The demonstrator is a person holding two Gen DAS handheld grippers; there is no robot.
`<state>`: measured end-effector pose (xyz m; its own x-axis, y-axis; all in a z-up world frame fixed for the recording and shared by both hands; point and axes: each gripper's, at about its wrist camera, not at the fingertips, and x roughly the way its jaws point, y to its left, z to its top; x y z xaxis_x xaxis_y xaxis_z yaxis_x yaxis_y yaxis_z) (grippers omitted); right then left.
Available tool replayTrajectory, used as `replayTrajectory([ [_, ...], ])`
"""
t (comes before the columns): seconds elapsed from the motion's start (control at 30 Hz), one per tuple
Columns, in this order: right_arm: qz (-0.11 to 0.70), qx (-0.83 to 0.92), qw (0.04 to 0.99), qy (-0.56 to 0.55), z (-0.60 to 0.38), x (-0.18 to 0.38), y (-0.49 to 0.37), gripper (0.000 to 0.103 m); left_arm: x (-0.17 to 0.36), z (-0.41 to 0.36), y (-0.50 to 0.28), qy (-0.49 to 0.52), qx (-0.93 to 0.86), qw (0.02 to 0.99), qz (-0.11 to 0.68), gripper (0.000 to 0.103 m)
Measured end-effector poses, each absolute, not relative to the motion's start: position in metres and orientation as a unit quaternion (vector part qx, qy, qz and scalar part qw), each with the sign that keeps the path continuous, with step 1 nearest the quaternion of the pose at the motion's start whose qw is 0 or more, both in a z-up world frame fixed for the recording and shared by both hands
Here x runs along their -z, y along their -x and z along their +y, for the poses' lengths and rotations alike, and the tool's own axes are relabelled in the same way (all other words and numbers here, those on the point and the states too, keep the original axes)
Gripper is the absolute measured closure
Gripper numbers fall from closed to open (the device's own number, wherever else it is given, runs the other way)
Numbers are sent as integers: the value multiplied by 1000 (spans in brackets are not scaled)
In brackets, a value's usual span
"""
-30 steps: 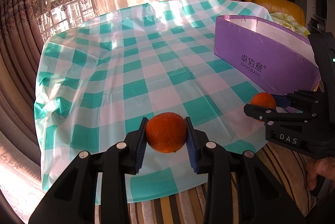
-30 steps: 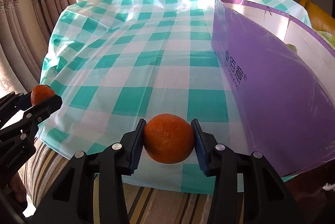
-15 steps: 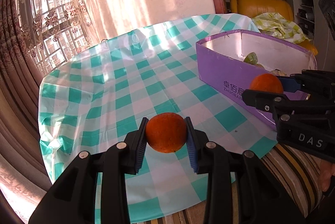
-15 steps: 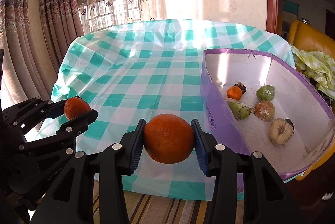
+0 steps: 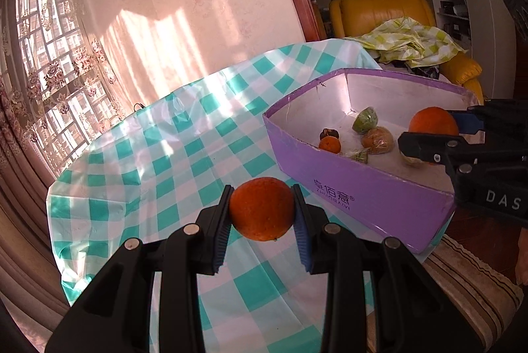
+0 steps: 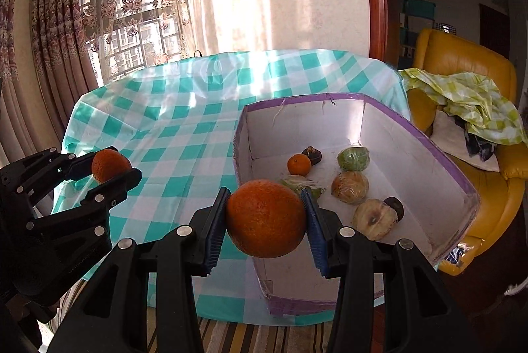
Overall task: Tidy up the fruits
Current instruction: 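Lift and carry both oranges into the purple box with both tools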
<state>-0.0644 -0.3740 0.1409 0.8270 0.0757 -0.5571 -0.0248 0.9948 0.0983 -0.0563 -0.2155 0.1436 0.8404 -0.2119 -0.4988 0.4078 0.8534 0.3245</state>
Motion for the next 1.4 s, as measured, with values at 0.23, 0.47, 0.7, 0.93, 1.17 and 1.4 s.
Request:
replayTrajectory([
  [0.23, 301, 10, 953, -46, -411, -142, 48, 59, -146, -249, 31, -232, 193, 927, 222, 69],
  [0.47, 316, 39, 947, -33, -441, -141, 22, 59, -142, -280, -3, -232, 222, 918, 232, 69],
  [0.7, 342, 42, 939, 8, -455, -142, -16, 59, -132, -310, -29, -242, 256, 901, 252, 69],
  [0.93, 398, 4, 917, -1, -472, -133, -54, 59, -116, -335, -36, -255, 297, 876, 284, 69],
  [1.17, 448, 3, 894, 27, -484, -120, -74, 59, -100, -354, -43, -277, 320, 853, 305, 69],
  [1.4, 493, 0, 868, 57, -485, -105, -87, 59, -88, -370, -47, -306, 343, 827, 324, 68],
])
